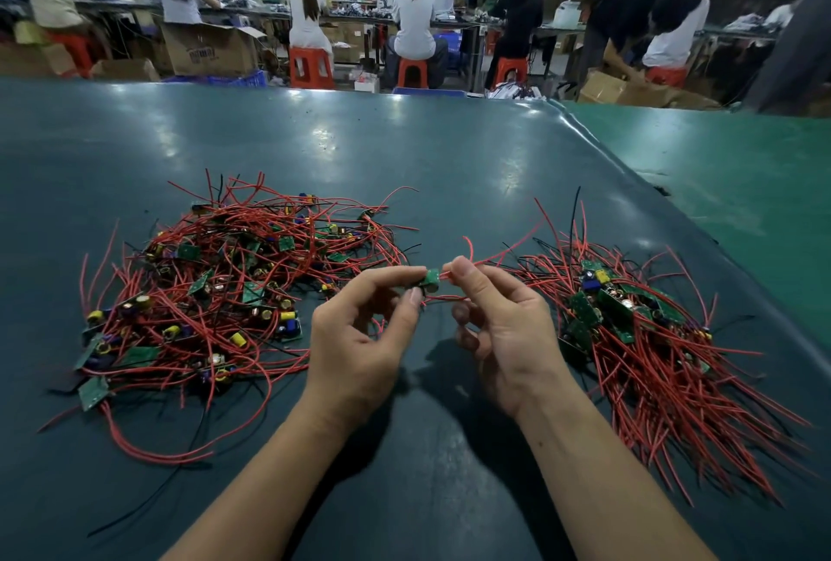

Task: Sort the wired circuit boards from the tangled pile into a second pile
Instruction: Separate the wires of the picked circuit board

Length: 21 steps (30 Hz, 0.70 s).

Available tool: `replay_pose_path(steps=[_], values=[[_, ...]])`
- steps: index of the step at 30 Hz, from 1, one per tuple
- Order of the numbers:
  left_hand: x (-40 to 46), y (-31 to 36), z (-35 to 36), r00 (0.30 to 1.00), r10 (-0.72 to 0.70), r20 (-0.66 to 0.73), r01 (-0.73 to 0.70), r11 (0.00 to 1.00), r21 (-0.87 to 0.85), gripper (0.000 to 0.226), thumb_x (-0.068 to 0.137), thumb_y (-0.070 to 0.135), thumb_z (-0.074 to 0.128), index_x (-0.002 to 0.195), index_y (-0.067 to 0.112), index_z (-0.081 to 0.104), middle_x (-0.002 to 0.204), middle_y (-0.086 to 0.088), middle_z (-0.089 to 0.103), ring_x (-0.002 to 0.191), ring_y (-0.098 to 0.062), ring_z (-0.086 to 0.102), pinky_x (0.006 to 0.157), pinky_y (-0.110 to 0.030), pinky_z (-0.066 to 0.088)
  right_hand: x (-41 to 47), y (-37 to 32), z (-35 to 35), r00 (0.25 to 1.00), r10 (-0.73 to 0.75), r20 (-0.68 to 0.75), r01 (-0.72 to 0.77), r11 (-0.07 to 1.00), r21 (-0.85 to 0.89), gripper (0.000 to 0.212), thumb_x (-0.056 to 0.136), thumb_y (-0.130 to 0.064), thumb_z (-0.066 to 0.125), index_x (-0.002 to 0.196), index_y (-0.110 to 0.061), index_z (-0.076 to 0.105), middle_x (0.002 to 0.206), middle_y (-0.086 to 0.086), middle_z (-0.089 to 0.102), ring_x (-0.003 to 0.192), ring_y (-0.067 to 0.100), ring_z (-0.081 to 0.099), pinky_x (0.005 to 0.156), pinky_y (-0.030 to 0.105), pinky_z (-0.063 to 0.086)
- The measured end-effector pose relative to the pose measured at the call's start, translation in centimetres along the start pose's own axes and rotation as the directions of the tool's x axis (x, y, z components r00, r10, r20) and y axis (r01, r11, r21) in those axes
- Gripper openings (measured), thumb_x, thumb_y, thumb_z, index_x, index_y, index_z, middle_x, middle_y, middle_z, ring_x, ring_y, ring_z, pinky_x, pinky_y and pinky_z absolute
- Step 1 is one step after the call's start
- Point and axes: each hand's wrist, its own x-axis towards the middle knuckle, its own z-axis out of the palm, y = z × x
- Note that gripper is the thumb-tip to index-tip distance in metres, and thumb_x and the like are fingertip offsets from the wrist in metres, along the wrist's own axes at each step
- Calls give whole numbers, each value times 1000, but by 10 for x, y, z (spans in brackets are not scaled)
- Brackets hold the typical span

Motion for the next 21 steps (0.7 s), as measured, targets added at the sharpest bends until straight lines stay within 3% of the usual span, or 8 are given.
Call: replay_pose_path(steps=[4, 6, 9, 12, 14, 16, 18, 21], values=[[4, -1, -1, 970, -222, 97, 237, 953, -189, 31, 83, -5, 69, 109, 11, 67, 88, 4, 75, 85, -6, 68, 78, -17, 52, -1, -1, -2, 997, -65, 29, 65, 998, -8, 20, 65, -25, 78, 81, -13, 74, 74, 0, 65, 48, 7, 46, 40, 18, 34], [4, -3, -1, 959, -223, 172, 245, 962, -120, 37, 81, -7, 71, 113, 8, 64, 87, 0, 74, 83, -11, 69, 78, -21, 54, -4, 0, -3, 985, -152, 76, 163, 973, -165, 7, 80, -11, 74, 86, -15, 77, 70, 0, 67, 49, 6, 49, 42, 17, 37], [2, -2, 4, 968, -202, 148, 205, 979, -3, 21, 80, 0, 75, 98, 9, 69, 82, 0, 74, 75, -8, 69, 72, -18, 53, -4, 5, -2, 974, -208, 94, 227, 927, -298, 20, 87, -5, 70, 94, -23, 76, 71, -3, 67, 50, 7, 50, 41, 19, 40], [7, -2, 4, 929, -367, 32, 362, 892, -272, 20, 76, 14, 73, 95, 11, 69, 74, 2, 74, 67, -8, 68, 65, -17, 54, 0, 7, -3, 967, -250, -44, 229, 935, -270, 31, 89, -2, 67, 107, -27, 69, 77, -5, 60, 47, 8, 51, 39, 22, 41], [12, -3, 2, 868, -495, 43, 444, 735, -512, 23, 74, 15, 69, 96, 8, 68, 78, -3, 72, 67, -14, 69, 64, -20, 56, 3, 7, -4, 947, -287, -147, 241, 933, -267, 36, 89, -4, 68, 117, -26, 62, 81, -2, 59, 46, 8, 51, 38, 22, 41], [14, -3, 1, 841, -536, 75, 462, 640, -613, 26, 75, 15, 66, 99, 5, 67, 81, -8, 72, 69, -16, 71, 64, -21, 57, 4, 7, -6, 940, -272, -205, 225, 947, -229, 39, 89, -13, 70, 124, -23, 54, 86, 2, 62, 46, 9, 52, 38, 22, 41], [14, -3, 0, 844, -529, 82, 469, 657, -590, 27, 76, 17, 66, 101, 8, 66, 87, -8, 75, 76, -16, 72, 65, -22, 56, 4, 7, -5, 964, -199, -177, 161, 965, -209, 31, 89, -26, 70, 116, -18, 57, 82, 4, 65, 45, 9, 52, 37, 22, 40], [13, -7, -1, 870, -490, 57, 466, 778, -422, 28, 76, 18, 68, 102, 10, 66, 90, -3, 77, 84, -15, 70, 68, -22, 54, 0, 11, 0, 994, -110, 7, 109, 963, -248, 19, 83, -35, 70, 87, -17, 71, 64, -3, 64, 41, 8, 48, 36, 20, 37]])
